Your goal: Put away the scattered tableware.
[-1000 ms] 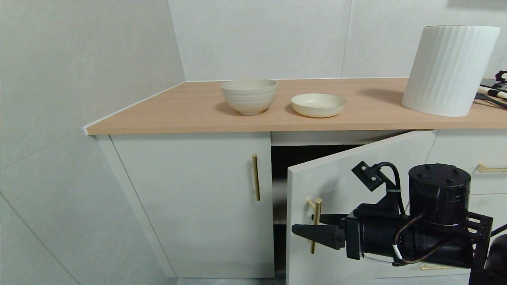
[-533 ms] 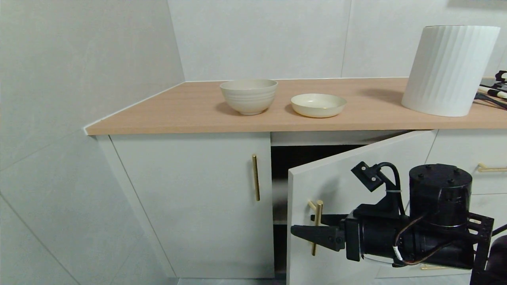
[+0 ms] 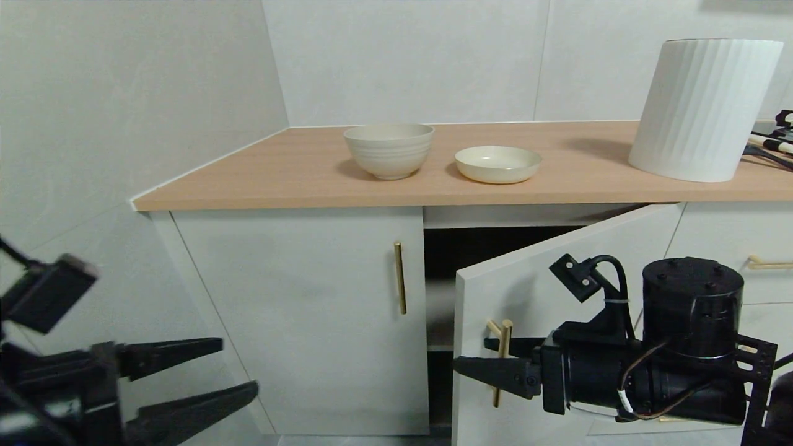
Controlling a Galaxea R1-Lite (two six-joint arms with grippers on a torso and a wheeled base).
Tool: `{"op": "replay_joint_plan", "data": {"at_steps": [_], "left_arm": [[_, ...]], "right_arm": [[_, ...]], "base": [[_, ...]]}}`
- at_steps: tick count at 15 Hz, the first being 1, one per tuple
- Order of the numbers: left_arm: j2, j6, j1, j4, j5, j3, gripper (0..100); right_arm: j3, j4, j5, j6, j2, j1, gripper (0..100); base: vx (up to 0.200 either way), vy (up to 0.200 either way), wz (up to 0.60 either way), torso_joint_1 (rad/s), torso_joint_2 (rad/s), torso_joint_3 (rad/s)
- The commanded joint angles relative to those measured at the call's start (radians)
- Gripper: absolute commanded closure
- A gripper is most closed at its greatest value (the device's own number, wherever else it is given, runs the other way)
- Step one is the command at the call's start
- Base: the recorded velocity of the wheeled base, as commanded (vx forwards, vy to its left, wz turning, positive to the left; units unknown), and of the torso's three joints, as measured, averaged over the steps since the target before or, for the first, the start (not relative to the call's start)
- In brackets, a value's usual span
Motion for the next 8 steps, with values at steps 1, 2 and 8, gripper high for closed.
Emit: {"op": "replay_joint_plan", "data": {"at_steps": [1, 2, 8], "left_arm": [[0.441, -0.089, -0.196, -0.238, -0.048, -0.012, 0], [0.49, -0.117, -0.228, -0.287, -0.05, 0.007, 0], [0.636, -0.296, -0.317, -0.625, -0.025, 0.072, 0]], "right_arm": [[0.018, -0.004, 0.002, -0.003, -0.028, 0.001, 0], [0.027, -0.004, 0.002, -0.006, -0.034, 0.001, 0], [0.03, -0.004, 0.002, -0.008, -0.031, 0.001, 0]], "base": [[0.0, 0.0, 0.0, 0.0, 0.0, 0.0], [0.0, 0.0, 0.0, 0.0, 0.0, 0.0], [0.0, 0.0, 0.0, 0.0, 0.0, 0.0]]}}
